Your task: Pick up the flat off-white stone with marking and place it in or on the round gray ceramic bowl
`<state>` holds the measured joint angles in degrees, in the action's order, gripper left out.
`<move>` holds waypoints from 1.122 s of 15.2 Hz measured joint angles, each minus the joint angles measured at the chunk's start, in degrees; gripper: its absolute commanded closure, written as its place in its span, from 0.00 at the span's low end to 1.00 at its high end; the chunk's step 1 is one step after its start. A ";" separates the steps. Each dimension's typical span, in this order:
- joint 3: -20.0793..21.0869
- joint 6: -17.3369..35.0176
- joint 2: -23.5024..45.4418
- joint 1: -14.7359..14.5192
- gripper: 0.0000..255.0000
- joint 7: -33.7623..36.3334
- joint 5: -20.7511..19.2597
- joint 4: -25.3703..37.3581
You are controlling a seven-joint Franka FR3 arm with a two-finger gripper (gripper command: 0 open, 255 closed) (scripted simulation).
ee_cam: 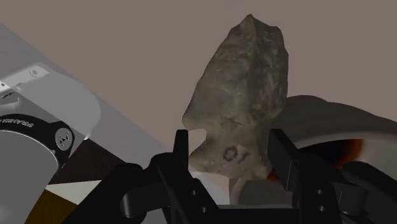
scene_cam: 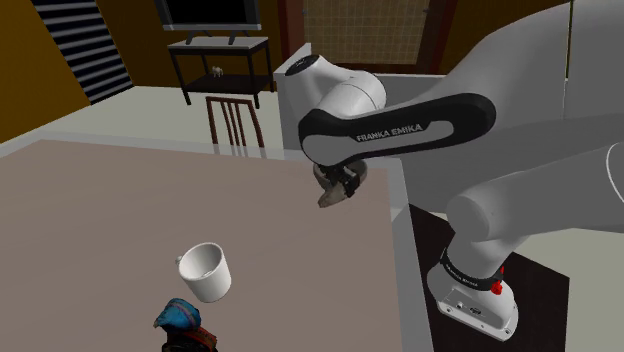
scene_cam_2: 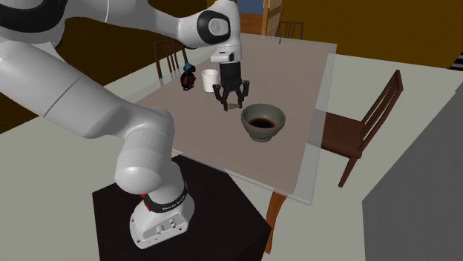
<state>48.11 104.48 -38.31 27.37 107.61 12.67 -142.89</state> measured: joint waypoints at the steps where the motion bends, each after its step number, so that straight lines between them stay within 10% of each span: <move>1: -0.31 -0.83 -0.31 -0.16 1.00 -0.06 -0.03 0.51; 17: -5.73 -8.35 1.11 2.98 1.00 -4.41 -4.86 9.51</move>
<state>42.38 96.13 -37.20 30.35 103.20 7.80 -133.38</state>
